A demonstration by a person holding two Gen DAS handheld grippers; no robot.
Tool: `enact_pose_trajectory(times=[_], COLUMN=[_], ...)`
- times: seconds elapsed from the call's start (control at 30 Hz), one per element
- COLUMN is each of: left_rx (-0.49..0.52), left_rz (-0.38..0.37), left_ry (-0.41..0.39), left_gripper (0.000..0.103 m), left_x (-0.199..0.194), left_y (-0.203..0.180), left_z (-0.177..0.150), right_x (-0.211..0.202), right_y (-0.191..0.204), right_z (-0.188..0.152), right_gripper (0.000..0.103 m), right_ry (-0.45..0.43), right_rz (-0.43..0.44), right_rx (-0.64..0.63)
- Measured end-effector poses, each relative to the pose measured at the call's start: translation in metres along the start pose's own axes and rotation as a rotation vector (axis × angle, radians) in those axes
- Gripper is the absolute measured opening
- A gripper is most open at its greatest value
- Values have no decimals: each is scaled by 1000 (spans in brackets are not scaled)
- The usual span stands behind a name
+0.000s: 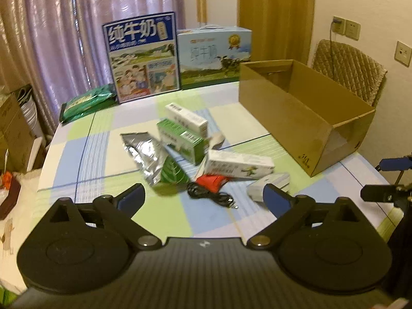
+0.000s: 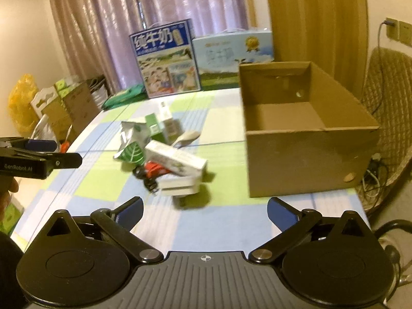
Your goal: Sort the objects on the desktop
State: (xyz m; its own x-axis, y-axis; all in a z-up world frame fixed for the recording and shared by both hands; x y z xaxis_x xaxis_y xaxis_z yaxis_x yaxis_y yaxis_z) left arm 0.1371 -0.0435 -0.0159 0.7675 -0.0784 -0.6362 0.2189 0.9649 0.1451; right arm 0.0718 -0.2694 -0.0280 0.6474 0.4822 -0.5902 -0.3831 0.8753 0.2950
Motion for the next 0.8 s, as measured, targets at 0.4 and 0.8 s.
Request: enact_pose_trajectory(times=[0.4, 0.8], left_rx=[24, 44], left_rz=[-18, -63], left_ry=[58, 109], left_gripper=[98, 98], left_x=[30, 87], left_y=[10, 2], left_z=[-17, -31], right_x=[44, 104], right_y=[16, 12], right_z=[-7, -13], right_gripper=[101, 101], right_ry=[52, 74], right_rz=[11, 8], right_rx=[-81, -109])
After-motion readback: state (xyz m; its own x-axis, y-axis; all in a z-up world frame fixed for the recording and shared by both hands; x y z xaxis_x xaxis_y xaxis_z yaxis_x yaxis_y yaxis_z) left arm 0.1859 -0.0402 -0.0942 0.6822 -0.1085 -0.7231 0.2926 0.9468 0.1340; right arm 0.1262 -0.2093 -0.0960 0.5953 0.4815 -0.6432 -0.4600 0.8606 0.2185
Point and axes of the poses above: each gripper's, at about its wrist camera, not at the fingertips, and x roughly the way its jaws point, y to its left, z to its top, the point moved 7 cm from there along x, roughly the way its jaws point, and after that the axes turned 10 degrees about z, right-handed, at the moved point
